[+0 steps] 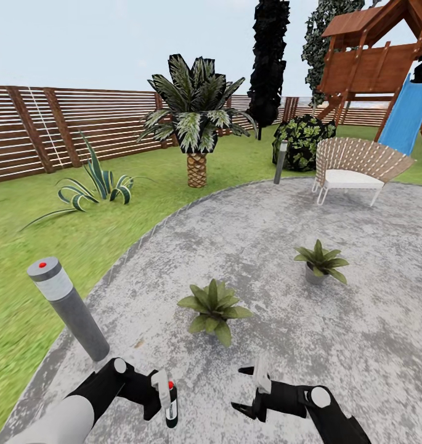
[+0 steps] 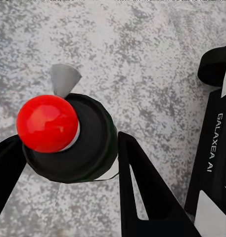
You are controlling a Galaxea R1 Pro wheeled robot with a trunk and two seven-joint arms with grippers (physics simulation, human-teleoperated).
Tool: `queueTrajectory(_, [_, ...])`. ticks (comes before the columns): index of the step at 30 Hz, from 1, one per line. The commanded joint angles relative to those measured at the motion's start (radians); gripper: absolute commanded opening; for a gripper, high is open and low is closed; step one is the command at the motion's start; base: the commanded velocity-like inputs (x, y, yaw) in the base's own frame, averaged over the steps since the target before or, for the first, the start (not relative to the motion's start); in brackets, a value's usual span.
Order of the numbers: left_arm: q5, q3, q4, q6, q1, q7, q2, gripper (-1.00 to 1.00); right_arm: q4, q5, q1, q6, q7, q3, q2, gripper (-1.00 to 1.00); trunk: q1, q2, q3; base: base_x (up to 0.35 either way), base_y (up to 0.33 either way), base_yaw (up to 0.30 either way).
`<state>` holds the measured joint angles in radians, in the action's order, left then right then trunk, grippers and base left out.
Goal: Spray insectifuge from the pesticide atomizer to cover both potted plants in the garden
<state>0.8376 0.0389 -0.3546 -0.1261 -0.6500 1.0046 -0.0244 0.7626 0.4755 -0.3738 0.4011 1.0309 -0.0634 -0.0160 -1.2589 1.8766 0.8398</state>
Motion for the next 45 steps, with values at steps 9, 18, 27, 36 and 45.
queueTrajectory(9, [0.009,-0.051,-0.001,-0.013,0.0,0.004,0.023,-1.0,0.03,0.008,0.0,0.004,0.003,0.126,0.004,-1.0,0.0,0.0,0.001,0.0,0.0,0.0])
queueTrajectory(18, [0.008,-0.075,-0.001,-0.049,0.001,0.085,0.044,-1.0,0.031,0.011,0.0,0.004,0.002,0.129,0.003,-1.0,0.0,0.0,0.001,0.0,0.0,0.0])
queueTrajectory(27, [0.008,-0.075,-0.001,-0.061,0.001,0.137,0.096,-1.0,0.032,0.012,0.0,0.004,0.001,0.128,-0.001,-1.0,0.0,0.0,0.001,0.0,0.0,0.0])
queueTrajectory(36, [0.008,-0.074,-0.003,-0.059,0.0,0.126,0.131,-1.0,0.033,0.009,0.0,0.004,0.001,0.128,0.0,-1.0,0.0,0.0,0.001,0.0,0.0,0.0])
queueTrajectory(45, [0.008,-0.071,-0.003,-0.06,0.005,0.122,0.143,-1.0,0.051,0.004,0.0,0.004,0.001,0.129,0.005,-1.0,0.0,0.0,0.001,0.0,0.0,0.0])
